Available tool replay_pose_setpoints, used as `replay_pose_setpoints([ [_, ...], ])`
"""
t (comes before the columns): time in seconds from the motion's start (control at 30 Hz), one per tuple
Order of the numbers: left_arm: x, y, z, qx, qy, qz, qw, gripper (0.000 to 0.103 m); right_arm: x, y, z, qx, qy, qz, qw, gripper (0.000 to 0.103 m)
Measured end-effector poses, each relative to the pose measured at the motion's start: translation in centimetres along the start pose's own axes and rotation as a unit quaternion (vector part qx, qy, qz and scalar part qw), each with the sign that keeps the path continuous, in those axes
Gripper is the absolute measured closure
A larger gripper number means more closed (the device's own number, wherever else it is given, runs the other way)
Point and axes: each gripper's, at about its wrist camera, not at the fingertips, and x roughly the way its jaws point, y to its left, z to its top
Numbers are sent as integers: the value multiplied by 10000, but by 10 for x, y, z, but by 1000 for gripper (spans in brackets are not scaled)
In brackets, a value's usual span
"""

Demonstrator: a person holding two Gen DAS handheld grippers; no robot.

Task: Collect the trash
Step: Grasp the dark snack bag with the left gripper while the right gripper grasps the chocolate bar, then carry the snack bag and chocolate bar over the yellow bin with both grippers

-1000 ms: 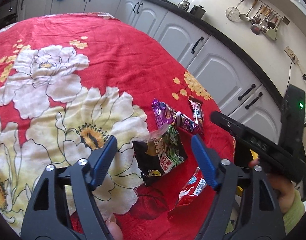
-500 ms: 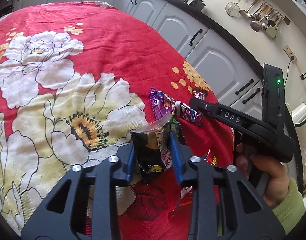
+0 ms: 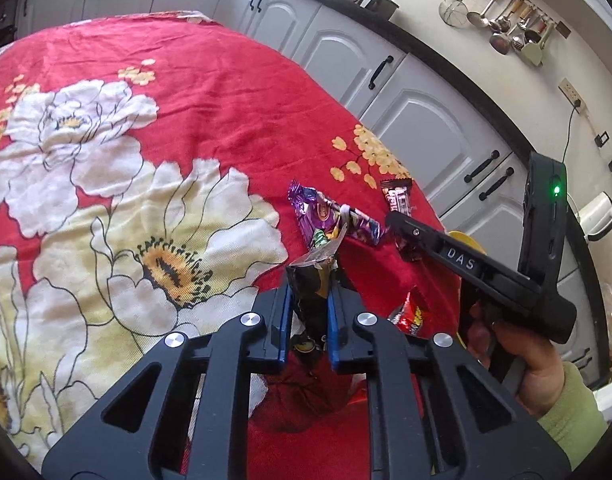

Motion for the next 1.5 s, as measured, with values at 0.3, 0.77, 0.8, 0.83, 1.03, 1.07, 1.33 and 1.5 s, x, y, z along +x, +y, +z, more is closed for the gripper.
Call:
replay_pose_setpoints([
  [0.3, -22, -9, 10, 104, -282, -32, 9995, 95, -30, -5, -5, -1, -247, 33, 9997, 89],
  [0.77, -45, -41, 13, 381, -635, -130, 9972, 95, -88, -17, -19, -34, -676, -7, 9977, 89],
  [0.8, -46, -44, 13, 409, -661, -138, 9969, 95, -91, -20, -20, -17, -699, -13, 9976, 89],
  [0.83, -47, -46, 13, 437, -682, -144, 9966, 95, -96, -23, -21, 6, -736, -23, 9973, 89],
  [1.03, -50, -65, 11, 569, -745, -213, 9954, 95, -120, -42, -26, 178, -893, -101, 9958, 89],
  [1.07, -50, -70, 10, 604, -756, -231, 9950, 95, -124, -46, -28, 206, -921, -119, 9955, 89],
  [1.33, -48, -104, 6, 910, -815, -343, 9919, 95, -152, -76, -39, 415, -1103, -283, 9926, 88],
  [1.5, -42, -126, 2, 1110, -783, -420, 9898, 94, -163, -93, -43, 527, -1185, -377, 9908, 88],
])
